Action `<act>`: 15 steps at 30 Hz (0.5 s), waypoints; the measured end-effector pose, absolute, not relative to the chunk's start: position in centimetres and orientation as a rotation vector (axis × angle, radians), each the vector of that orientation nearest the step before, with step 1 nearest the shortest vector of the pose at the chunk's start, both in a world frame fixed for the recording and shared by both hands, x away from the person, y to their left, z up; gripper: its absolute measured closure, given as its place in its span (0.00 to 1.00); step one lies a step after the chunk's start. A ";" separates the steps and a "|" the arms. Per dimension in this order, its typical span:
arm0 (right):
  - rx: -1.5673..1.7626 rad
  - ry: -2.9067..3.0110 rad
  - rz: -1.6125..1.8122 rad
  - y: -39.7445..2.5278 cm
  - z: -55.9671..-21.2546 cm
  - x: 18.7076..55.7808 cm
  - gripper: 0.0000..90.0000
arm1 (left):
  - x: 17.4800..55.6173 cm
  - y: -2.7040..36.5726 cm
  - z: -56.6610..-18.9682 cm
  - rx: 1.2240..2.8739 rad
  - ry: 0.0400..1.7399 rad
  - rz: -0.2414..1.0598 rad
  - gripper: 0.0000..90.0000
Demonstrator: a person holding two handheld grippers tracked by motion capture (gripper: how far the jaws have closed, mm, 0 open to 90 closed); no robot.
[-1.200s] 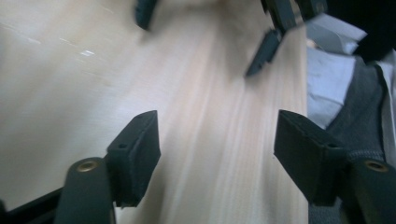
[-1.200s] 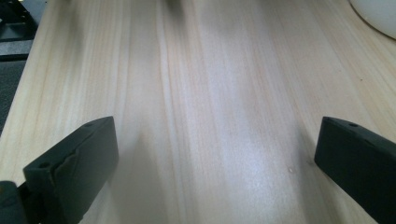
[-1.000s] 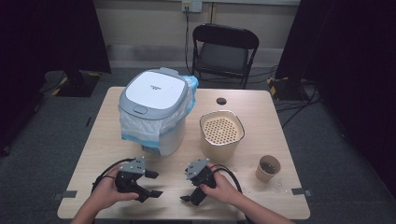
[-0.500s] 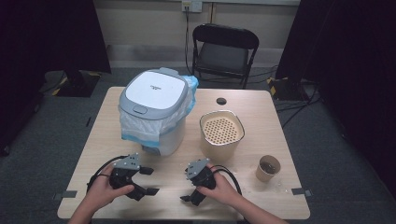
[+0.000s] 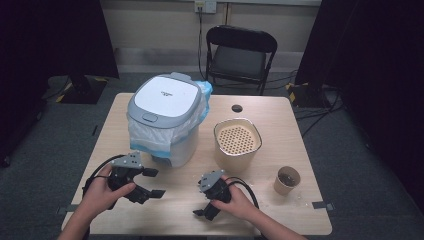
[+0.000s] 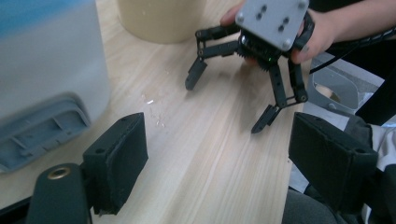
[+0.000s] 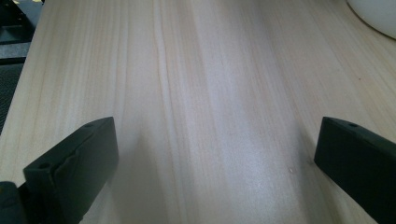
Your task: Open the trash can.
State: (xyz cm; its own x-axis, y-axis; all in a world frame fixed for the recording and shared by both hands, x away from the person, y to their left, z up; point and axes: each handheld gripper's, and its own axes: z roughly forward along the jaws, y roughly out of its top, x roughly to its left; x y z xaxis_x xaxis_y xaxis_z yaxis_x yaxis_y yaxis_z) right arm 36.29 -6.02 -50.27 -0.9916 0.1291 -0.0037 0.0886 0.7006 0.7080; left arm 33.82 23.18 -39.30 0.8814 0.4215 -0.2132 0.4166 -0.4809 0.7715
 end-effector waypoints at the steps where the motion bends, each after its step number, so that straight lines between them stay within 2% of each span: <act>1: 0.182 2.848 1.181 -6.0 -50.3 36.3 0.00 | 33.8 23.2 -39.3 2.130 0.603 0.007 0.21; 15: 0.181 2.848 1.181 -6.0 -50.3 36.3 0.00 | 34.0 24.4 -34.4 2.120 0.621 0.064 0.21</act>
